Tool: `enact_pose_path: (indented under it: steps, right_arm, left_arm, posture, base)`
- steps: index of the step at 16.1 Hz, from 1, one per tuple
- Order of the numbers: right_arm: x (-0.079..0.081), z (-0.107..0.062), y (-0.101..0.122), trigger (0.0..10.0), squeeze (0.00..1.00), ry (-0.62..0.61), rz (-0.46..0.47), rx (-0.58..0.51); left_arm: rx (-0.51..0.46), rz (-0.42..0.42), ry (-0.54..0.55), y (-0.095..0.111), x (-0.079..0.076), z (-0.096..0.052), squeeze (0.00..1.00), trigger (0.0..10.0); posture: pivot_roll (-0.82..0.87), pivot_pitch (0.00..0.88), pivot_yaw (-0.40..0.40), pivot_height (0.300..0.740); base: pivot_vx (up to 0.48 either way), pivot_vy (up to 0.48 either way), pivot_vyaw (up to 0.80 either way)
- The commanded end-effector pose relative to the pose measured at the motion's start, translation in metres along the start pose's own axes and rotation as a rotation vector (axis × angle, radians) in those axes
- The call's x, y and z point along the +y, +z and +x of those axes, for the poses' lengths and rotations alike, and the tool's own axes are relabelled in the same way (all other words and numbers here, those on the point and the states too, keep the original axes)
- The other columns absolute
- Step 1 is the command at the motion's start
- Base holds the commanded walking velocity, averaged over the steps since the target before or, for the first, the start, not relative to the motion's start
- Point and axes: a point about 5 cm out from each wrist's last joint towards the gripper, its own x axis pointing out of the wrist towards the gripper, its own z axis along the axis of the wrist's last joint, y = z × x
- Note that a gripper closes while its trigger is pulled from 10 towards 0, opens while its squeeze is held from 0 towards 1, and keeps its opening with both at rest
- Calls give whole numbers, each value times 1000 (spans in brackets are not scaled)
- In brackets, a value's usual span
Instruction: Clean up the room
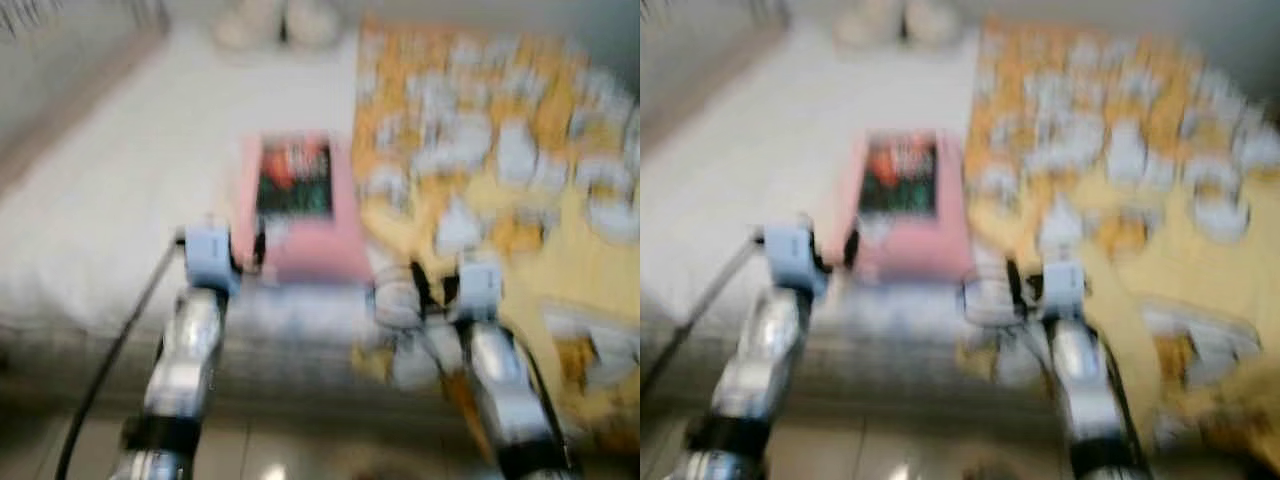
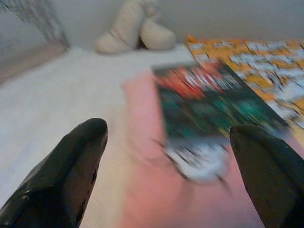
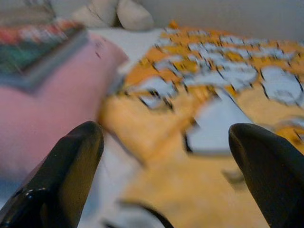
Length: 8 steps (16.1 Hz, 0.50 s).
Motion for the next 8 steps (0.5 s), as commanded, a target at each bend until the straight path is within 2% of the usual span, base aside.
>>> enact_pose_path:
  steps: [1, 3, 4, 6, 7, 8]
  right_arm:
    - [6, 3, 7, 10000, 0, 11, -4, -33]
    - [-3, 8, 16, 10000, 0, -43, -11, -71]
    - [-11, 13, 23, 10000, 0, -77, -14, -90]
    - [-18, 18, 30, 10000, 0, -95, -13, -106]
    - [-19, 19, 31, 10000, 0, -96, -15, -109]
    - [-18, 17, 32, 10000, 0, -99, -22, -119]
  left_arm:
    - [-13, 26, 7, 4, 6, 1, 0, 10000]
    - [-36, 54, -20, 11, 5, 7, 0, 10000]
    - [-62, 99, -46, 16, 1, 11, 0, 10000]
    - [-47, 158, -55, 17, -5, 15, 0, 10000]
    - [-47, 139, -55, 17, -5, 15, 0, 10000]
    - [-53, 59, -65, 17, -7, 15, 0, 10000]
  posture:
    - [-108, 0, 44, 740]
    - [-107, 0, 48, 740]
    - [-111, 0, 49, 740]
    - [-115, 0, 50, 740]
    - [-116, 0, 50, 740]
    - [-121, 0, 50, 740]
  base:
    - [371, 304, 0]
    - [379, 292, 0]
    - [379, 292, 0]
    - [0, 0, 0]
    - [0, 0, 0]
    - [289, -379, 0]
